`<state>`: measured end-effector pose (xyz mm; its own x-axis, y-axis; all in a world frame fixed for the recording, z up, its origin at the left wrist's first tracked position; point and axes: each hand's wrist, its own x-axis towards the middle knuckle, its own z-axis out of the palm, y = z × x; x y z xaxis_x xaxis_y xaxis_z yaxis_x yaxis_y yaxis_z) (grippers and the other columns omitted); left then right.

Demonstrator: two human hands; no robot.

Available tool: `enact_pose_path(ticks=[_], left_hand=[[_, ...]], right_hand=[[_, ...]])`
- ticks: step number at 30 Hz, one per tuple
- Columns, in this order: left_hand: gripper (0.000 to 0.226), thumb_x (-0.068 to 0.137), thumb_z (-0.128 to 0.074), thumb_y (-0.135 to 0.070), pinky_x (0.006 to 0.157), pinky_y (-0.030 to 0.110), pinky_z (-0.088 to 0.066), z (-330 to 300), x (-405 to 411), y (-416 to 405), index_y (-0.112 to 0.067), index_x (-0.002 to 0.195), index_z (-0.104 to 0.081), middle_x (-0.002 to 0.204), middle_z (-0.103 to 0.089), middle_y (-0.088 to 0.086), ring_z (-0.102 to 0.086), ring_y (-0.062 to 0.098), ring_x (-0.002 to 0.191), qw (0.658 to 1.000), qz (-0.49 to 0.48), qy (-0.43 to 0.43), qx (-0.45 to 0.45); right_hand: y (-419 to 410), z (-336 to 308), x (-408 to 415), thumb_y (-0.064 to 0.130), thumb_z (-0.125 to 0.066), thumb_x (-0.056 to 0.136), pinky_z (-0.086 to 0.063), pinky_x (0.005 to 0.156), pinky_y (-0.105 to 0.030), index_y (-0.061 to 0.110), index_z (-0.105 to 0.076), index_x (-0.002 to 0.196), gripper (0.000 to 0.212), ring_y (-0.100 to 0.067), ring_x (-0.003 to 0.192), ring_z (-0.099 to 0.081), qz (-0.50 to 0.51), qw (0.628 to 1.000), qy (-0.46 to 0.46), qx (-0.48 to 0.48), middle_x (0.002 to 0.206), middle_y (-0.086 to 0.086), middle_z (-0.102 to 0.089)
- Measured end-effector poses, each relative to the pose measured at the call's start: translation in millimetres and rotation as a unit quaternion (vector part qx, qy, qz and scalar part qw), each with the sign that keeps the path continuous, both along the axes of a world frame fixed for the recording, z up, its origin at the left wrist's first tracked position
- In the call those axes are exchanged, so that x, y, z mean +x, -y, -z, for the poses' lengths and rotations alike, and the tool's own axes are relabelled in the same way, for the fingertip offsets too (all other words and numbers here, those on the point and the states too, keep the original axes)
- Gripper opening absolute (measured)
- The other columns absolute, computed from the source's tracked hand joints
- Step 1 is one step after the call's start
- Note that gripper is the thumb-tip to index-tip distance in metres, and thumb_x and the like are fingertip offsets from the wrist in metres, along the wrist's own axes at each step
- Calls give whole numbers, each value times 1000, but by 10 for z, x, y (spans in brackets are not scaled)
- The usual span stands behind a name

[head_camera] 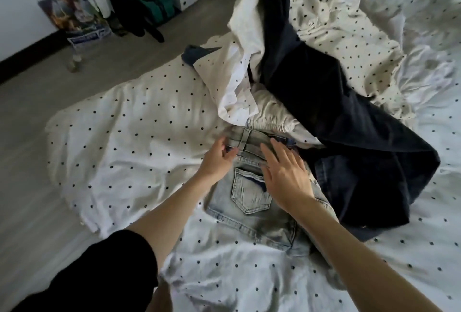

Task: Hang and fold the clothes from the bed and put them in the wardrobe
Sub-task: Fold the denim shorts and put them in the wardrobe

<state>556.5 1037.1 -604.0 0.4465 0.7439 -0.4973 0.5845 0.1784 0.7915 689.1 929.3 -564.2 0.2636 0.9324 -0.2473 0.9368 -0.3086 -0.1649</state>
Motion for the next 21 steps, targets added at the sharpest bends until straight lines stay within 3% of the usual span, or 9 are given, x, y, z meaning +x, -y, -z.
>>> enact_pose_path(ticks=[3,6,8,11,13,16,21], left_hand=[[31,87,-65,-14,95,38,-47,-20,105,-68,-6,116,-59,114,-65,11,-61,23,101,998,-46,33,2],[6,85,-68,-14,70,20,-44,-111,16,-60,-13,86,-62,84,-65,1,-57,13,76,998,-47,13,31],[16,86,-67,-21,57,17,-38,-239,-154,-80,-19,75,-56,70,-58,-6,-51,9,65,999,-42,0,34],[12,87,-65,-27,64,26,-41,-563,-462,-213,-16,90,-62,79,-62,-4,-54,12,72,999,-29,-12,20],[13,87,-65,-29,60,25,-37,-810,-662,-344,-17,86,-61,75,-60,-5,-52,10,68,998,-25,-33,47],[7,85,-64,-24,56,20,-35,-1213,-897,-567,-18,85,-61,77,-62,-6,-54,9,69,995,-13,-34,90],[7,83,-62,-27,57,28,-41,-1948,-1284,-956,-22,87,-60,74,-61,-6,-57,13,67,974,-6,-57,217]], right_hand=[[43,36,-15,22,-40,99,-3,118,-38,17,-27,148,51,-24,145,-14,-18,1000,-8,3,157,-12,-15],[66,-65,-94,18,-46,97,-5,117,-39,11,-39,143,46,-28,143,-21,16,999,-27,43,154,-15,-23],[70,-180,-215,19,-46,98,-6,116,-37,10,-40,142,45,-29,143,-21,54,996,-53,53,155,-14,-21],[1,-364,-519,32,-36,101,-7,115,-34,18,-25,149,51,-27,145,-13,113,982,-149,6,159,-5,-6],[-98,-509,-708,39,-32,101,-13,116,-38,20,-20,150,53,-26,145,-13,132,966,-218,-34,159,-2,-4],[-348,-792,-908,35,-35,101,-22,114,-38,16,-27,148,51,-26,143,-21,153,949,-274,-37,158,-4,-12],[-692,-1394,-1221,32,-38,101,-32,101,-26,18,-35,145,46,-24,129,-43,161,917,-364,19,147,-4,-40]])
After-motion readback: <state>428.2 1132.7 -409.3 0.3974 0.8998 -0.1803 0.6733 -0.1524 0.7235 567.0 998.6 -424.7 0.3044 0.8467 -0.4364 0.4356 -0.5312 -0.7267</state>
